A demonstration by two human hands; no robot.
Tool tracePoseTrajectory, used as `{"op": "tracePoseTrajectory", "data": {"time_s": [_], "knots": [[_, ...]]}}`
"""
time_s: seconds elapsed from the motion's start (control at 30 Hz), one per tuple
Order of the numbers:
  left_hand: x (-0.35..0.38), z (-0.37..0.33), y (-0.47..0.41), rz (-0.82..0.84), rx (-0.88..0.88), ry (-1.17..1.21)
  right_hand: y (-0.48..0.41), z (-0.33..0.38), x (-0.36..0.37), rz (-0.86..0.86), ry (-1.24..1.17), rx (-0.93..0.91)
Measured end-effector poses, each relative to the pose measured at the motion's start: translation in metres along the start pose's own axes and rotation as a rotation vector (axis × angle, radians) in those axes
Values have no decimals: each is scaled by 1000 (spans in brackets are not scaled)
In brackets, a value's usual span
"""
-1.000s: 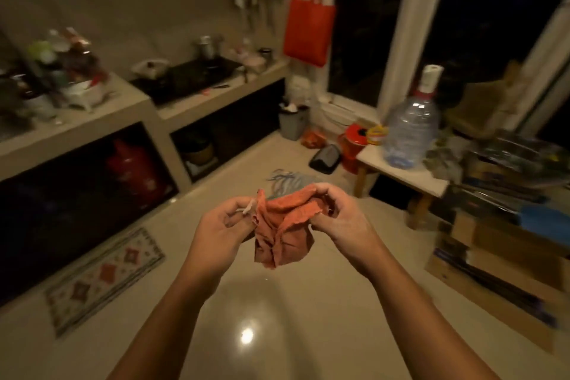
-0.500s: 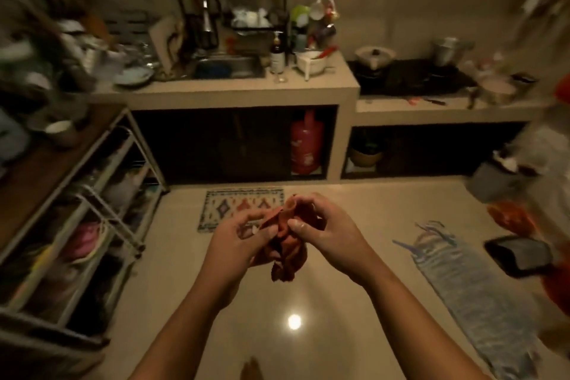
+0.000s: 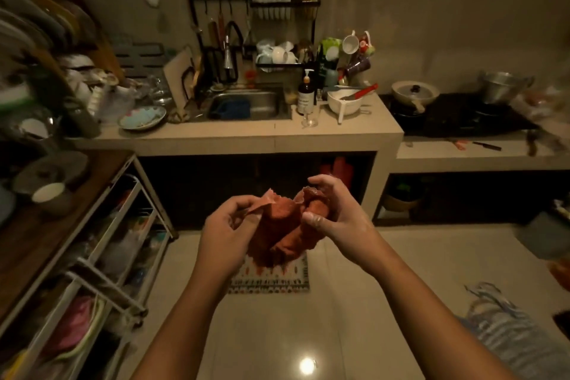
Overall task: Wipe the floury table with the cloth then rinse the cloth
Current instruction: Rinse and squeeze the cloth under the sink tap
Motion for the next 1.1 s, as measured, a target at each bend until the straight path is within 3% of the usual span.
{"op": "tracePoseTrajectory", "data": {"time_s": [0.2, 0.6, 0.7, 0.87, 1.1], "knots": [[6, -8, -134, -62, 13, 7, -144, -26, -21, 61, 21, -13], [-38, -3, -343, -403, -37, -12, -423, -47, 1, 288, 41, -106], [-55, 10, -391, -444, -62, 40, -477, -58, 24, 335, -67, -15], [-80, 31, -492, -373, -63, 156, -567, -63, 64, 407, -340, 194], [-88, 35, -650, -59, -48, 170, -683, -63, 109, 299, -825, 307]]}}
Point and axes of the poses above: each hand's wrist, its own y-axis away from the middle knuckle, its own x-axis out of the palm, z = x × y, the point moved 3 cm from there along -y, towards the middle knuckle, and after that the axes turned 4 degrees about -y, right-handed, at the moved point
